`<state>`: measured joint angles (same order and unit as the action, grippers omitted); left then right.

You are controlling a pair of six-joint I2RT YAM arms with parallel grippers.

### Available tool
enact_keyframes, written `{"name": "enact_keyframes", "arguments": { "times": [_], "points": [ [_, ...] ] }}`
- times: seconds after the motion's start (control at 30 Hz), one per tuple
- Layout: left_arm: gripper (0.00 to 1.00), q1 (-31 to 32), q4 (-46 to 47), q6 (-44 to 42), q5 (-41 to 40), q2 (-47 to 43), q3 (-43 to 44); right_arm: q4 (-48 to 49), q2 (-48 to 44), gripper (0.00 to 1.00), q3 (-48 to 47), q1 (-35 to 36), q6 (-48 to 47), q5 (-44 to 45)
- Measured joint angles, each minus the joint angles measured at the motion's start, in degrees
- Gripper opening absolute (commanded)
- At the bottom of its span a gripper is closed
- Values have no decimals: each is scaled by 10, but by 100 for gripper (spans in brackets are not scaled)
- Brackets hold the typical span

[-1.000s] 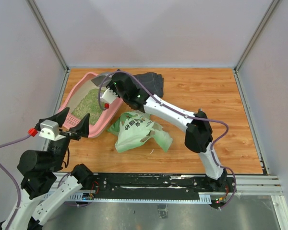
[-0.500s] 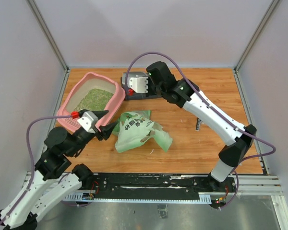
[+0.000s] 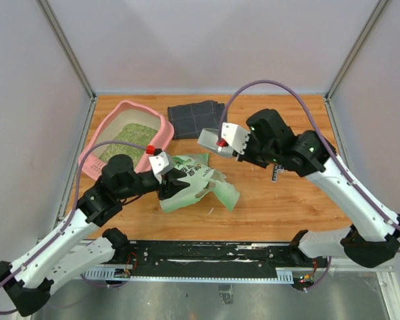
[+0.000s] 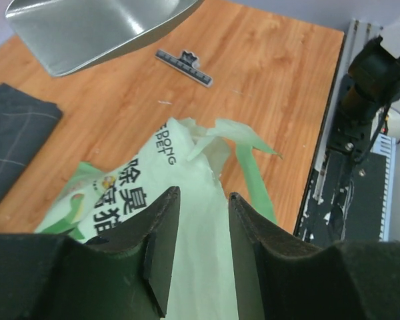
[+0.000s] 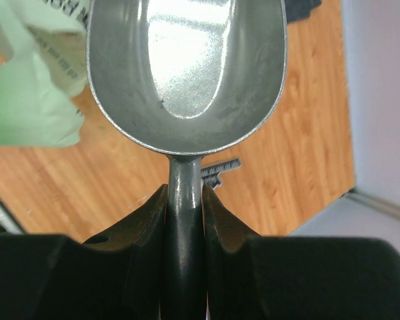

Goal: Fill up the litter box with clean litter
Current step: 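Scoop the cat litter from the cat litter bag.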

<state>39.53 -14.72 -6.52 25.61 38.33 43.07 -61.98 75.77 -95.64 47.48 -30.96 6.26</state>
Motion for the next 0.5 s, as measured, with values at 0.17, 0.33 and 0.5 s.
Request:
{"name": "enact_keyframes", "arguments": {
  "times": [0.17,0.33,0.5],
  "points": [
    [42,51,14,2,-3,56,0,-63,-61,1,55,0,60,20],
    [48,102,37,-3,-19,89,0,-109,-72,1,84,0,92,36],
    [39,149,29,-25,-47,136,14,-140,-78,1,103,0,105,61]
  ]
}}
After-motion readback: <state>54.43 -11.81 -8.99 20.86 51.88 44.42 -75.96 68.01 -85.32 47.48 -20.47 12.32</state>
